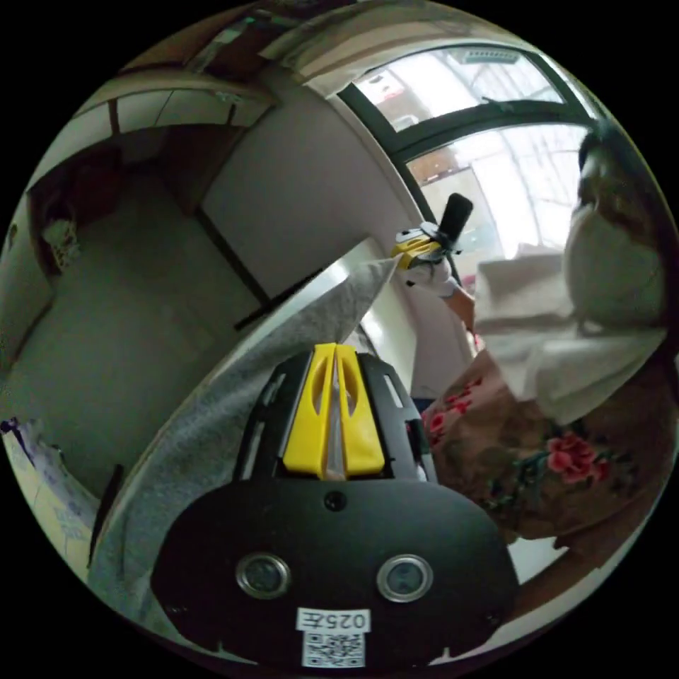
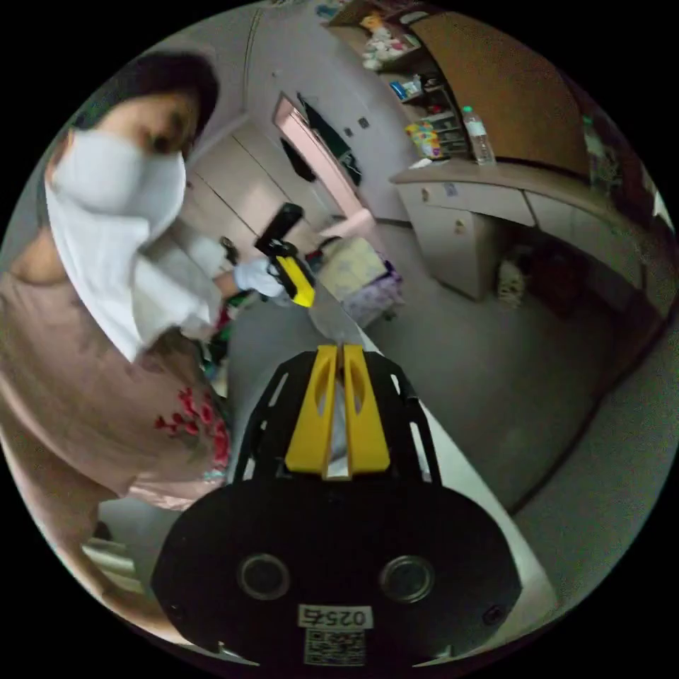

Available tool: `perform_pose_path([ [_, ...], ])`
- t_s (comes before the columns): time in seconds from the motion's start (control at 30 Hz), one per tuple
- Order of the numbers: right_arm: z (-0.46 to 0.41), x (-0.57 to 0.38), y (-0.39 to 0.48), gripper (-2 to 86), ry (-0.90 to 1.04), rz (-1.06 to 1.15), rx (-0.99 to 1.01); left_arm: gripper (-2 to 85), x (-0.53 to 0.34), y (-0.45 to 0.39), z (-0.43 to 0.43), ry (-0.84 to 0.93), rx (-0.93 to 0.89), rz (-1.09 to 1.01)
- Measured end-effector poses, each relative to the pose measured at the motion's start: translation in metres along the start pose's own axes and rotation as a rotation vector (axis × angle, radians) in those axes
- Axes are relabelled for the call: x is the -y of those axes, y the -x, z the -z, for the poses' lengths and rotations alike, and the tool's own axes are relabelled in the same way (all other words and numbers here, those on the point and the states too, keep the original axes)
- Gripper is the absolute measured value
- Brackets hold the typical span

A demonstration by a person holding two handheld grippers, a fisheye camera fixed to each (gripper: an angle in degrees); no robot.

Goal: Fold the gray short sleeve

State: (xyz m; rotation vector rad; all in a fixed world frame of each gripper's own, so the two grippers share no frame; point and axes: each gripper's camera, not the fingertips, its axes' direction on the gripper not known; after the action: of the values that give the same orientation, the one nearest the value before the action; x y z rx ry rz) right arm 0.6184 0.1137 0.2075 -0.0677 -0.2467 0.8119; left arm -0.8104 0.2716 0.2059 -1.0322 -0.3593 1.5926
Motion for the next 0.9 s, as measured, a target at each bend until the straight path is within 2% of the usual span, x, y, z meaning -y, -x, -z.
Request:
perform_pose_path([
  [0.07,-0.034,-0.042,0.042,4.6,0.077,-0.036,-0.202,-1.0,-0.044,-0.012,-0.044,-0.005,0.122,0.022],
  [0.13,-0.057,-0.076,0.047,6.3,0.067,-0.156,-0.244,-1.0,-0.073,-0.008,-0.076,-0.011,0.168,0.073],
  [0.2,-0.072,-0.108,0.037,9.1,0.040,-0.294,-0.159,-1.0,-0.097,-0.002,-0.096,-0.031,0.166,0.148],
  [0.27,-0.078,-0.145,0.028,10.5,-0.035,-0.448,-0.041,-1.2,-0.128,-0.003,-0.094,-0.154,0.102,0.215],
  [0.37,-0.071,-0.165,0.041,12.3,-0.170,-0.541,-0.088,-1.3,-0.157,-0.010,-0.082,-0.271,0.073,0.293],
  [0.47,-0.077,-0.156,0.034,14.4,-0.214,-0.569,-0.016,-0.8,-0.165,-0.024,-0.073,-0.336,0.076,0.300],
  [0.63,-0.098,-0.118,0.000,12.7,-0.124,-0.510,0.017,1.2,-0.113,-0.057,-0.097,-0.241,0.129,0.122],
  [0.77,-0.121,-0.099,-0.025,11.3,0.036,-0.520,0.060,1.4,-0.070,-0.086,-0.136,-0.140,0.176,-0.013],
  [0.9,-0.133,-0.089,-0.034,6.1,0.112,-0.483,0.067,1.3,-0.056,-0.098,-0.158,-0.104,0.233,-0.032],
])
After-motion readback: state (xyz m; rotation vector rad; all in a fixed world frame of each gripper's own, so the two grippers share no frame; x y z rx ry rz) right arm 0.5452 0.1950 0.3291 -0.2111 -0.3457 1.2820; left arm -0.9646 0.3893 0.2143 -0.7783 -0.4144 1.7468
